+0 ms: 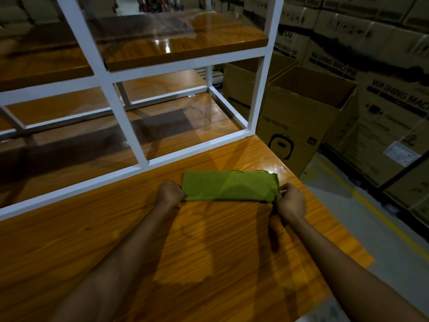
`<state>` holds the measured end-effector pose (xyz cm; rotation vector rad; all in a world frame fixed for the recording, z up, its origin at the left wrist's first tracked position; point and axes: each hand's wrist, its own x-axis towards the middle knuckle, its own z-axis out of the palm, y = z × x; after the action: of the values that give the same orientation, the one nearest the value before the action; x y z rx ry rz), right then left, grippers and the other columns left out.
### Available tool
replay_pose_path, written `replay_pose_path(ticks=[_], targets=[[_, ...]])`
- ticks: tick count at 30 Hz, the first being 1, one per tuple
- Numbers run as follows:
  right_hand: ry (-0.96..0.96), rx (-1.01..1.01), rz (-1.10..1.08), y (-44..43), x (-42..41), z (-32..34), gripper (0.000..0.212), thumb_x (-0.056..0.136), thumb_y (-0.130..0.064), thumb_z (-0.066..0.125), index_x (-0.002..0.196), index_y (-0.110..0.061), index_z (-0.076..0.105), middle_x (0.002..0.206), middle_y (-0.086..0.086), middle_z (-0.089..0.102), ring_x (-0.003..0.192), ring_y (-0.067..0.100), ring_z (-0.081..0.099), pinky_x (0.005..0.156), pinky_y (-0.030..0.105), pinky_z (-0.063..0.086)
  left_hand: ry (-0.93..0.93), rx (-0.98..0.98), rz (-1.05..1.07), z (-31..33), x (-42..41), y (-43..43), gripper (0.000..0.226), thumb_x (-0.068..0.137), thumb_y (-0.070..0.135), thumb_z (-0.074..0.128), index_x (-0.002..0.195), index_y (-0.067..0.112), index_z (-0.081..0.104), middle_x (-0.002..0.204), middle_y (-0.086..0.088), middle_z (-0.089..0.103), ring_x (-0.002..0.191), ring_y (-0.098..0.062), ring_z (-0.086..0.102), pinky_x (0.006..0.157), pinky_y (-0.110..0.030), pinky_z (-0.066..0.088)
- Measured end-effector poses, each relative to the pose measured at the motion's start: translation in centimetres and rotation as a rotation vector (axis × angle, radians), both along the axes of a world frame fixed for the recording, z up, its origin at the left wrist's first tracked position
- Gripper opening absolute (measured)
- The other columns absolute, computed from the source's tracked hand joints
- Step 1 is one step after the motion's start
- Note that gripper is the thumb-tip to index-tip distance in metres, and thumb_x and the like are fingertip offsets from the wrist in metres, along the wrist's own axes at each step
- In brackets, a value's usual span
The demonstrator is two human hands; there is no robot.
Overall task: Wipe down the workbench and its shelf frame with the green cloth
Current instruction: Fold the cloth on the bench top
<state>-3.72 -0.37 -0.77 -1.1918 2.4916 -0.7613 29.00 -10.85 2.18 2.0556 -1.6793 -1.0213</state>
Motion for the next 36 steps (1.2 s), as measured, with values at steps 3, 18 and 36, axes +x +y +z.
replay_pose_path(ticks=[3,18,36], targets=[[0.119,-0.007,0.025,0.8,0.7,0.1,0.032,0.086,-0.020,0.061,0.116,-0.010,0.062,0.110,0.018,0.060,0.098,0.037,0.056,0.073,0.041,0.049,0.062,-0.036,0.080,-0.4,0.1,0.6,0.028,0.085,0.002,0.072,0.061,0.009,0.058,0.067,-0.019,0.066,0.063,-0.035,0.069,0.068,-0.049,0.060],[0.052,-0.118,0.362,-0.6,5.2,1.0,0.020,0.086,-0.019,0.065,0.100,-0.009,0.074,0.101,0.013,0.068,0.093,0.030,0.062,0.078,0.037,0.047,0.732,0.070,0.379,3.8,-5.1,0.3,0.030,0.078,-0.017,0.060,0.094,0.009,0.061,0.078,-0.013,0.059,0.055,-0.018,0.048,0.042,-0.020,0.038],[-0.605,-0.064,0.114,-2.6,-2.6,3.5,0.025,0.080,-0.004,0.068,0.104,-0.011,0.070,0.095,0.003,0.064,0.089,0.022,0.062,0.070,0.027,0.045,-0.026,-0.354,-0.593,0.5,-16.1,4.0,0.047,0.082,0.018,0.074,0.126,0.014,0.060,0.122,-0.003,0.053,0.116,-0.021,0.046,0.094,-0.032,0.045]])
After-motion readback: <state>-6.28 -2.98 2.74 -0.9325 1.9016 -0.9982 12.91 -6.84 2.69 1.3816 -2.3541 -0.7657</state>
